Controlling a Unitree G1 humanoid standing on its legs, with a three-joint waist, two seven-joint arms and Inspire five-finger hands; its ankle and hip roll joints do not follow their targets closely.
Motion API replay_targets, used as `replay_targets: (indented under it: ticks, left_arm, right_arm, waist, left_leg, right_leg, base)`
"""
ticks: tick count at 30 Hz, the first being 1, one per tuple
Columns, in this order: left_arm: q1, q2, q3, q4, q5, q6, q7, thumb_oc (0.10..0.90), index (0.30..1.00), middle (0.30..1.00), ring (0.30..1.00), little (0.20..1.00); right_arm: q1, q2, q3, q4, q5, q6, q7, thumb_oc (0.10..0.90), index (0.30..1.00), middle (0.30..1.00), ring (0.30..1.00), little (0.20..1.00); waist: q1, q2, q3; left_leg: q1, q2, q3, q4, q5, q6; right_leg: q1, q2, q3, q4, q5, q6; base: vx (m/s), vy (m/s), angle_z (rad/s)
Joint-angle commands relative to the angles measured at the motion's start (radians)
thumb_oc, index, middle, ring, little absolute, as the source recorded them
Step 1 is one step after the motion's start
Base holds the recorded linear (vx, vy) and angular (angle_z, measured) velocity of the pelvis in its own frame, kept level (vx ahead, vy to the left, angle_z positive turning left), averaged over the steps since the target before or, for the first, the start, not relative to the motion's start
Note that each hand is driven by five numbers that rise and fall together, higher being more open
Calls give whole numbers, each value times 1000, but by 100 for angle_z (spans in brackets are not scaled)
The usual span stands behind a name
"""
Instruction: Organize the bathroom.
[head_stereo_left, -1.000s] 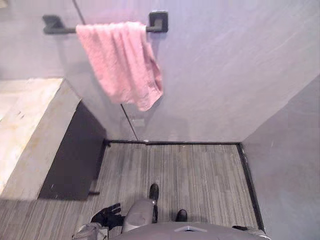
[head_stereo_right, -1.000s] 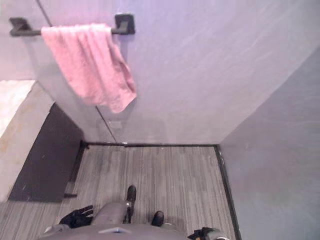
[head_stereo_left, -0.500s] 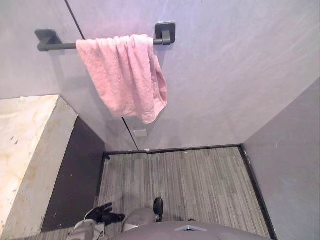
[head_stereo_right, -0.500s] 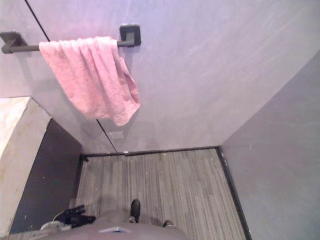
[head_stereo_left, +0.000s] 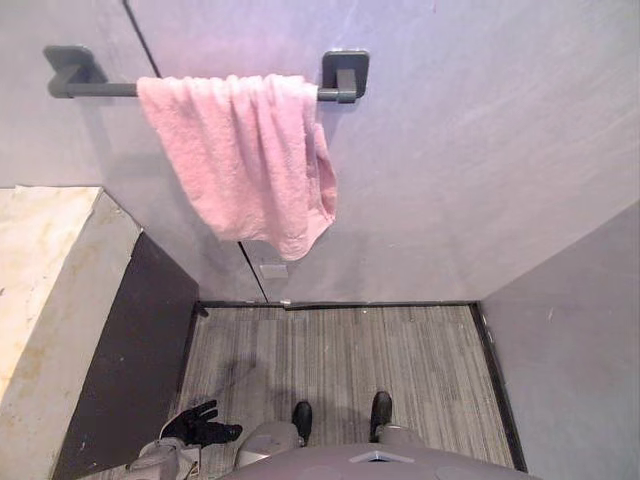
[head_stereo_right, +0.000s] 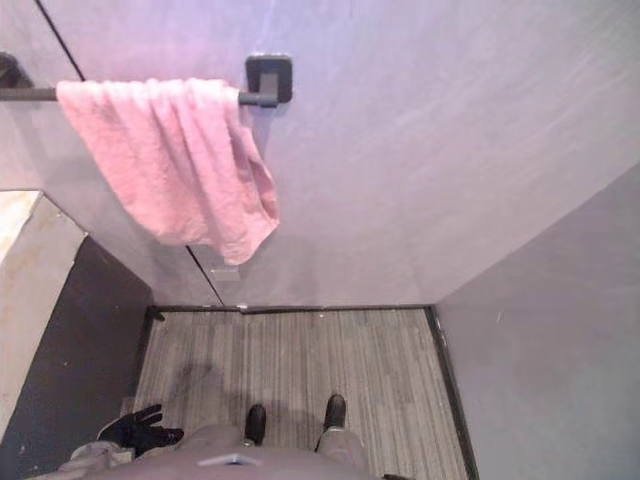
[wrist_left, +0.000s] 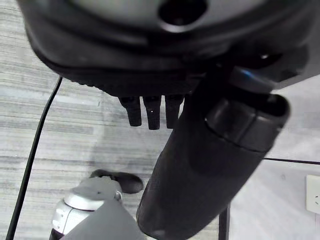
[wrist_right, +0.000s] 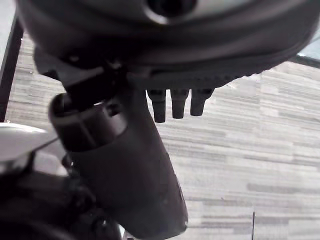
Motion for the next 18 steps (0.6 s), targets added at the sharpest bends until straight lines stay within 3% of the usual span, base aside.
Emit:
replay_targets:
  ticks: [1,3,5,6,7,10,12,14,18]
  left_arm:
    - [-8,19,17,-56,24,-17,-21,800,900,900,900,900]
    - [4,16,36,-87,10,-28,-12,800,900,900,900,900]
    - [28,36,79,-181,-25,-38,28,800,900,900,900,900]
    - [45,74,121,-277,-34,-34,36,800,900,900,900,900]
    - [46,78,125,-288,-37,-25,37,800,900,900,900,900]
    - [91,196,208,-628,16,-32,71,800,900,900,900,900]
    - [91,227,229,-699,20,-44,62,800,900,900,900,900]
    - [68,286,254,-804,56,-68,23,800,900,900,900,900]
    - [9,350,252,-914,104,-67,-20,800,900,900,900,900]
  right_arm:
    - [-11,-88,-39,-15,57,-17,7,800,900,900,900,900]
    - [-12,-101,-50,-57,74,-75,41,800,900,900,900,900]
    - [-2,-122,-42,-247,137,-63,134,800,900,900,900,900]
    - [19,-135,-26,-444,200,-30,169,800,900,900,900,900]
    - [22,-136,-25,-464,207,-25,170,800,900,900,900,900]
    - [75,-199,-23,-909,281,-96,185,800,900,900,900,900]
    - [72,-217,-36,-984,274,-125,208,800,900,900,900,900]
    - [42,-255,-71,-1153,245,-116,264,800,900,900,900,900]
    - [-31,-298,-93,-1299,218,-72,288,800,900,900,900,900]
  waist:
    - [20,30,17]
    - [22,36,11]
    - [18,39,-2]
    - [15,34,-9]
    - [14,33,-12]
    - [2,17,-36]
    - [2,14,-39]
    - [4,11,-46]
    - [12,12,-52]
  left_leg:
    - [-58,170,10,73,-6,-65]
    - [-43,174,8,51,-2,-72]
    - [-18,176,7,20,1,-76]
    - [0,179,11,6,-1,-76]
    - [-1,178,10,4,0,-75]
    - [33,187,27,-26,-1,-73]
    - [44,190,31,-31,-3,-73]
    - [59,194,39,-34,-5,-76]
    - [82,199,35,-48,-3,-81]
  right_leg:
    - [5,-9,-17,66,-90,45]
    - [14,-11,-26,62,-94,42]
    - [28,-14,-29,57,-103,42]
    - [36,-16,-30,58,-109,42]
    - [35,-17,-31,58,-108,43]
    - [63,-12,-33,41,-118,42]
    - [76,-8,-34,33,-121,41]
    - [100,-2,-36,19,-123,43]
    - [128,5,-38,4,-126,46]
  base:
    - [67,37,18]
    - [104,63,25]
    - [144,66,13]
    - [97,24,17]
    - [106,2,17]
    - [123,-47,4]
    - [88,-46,11]
    - [105,-53,15]
    - [76,-25,5]
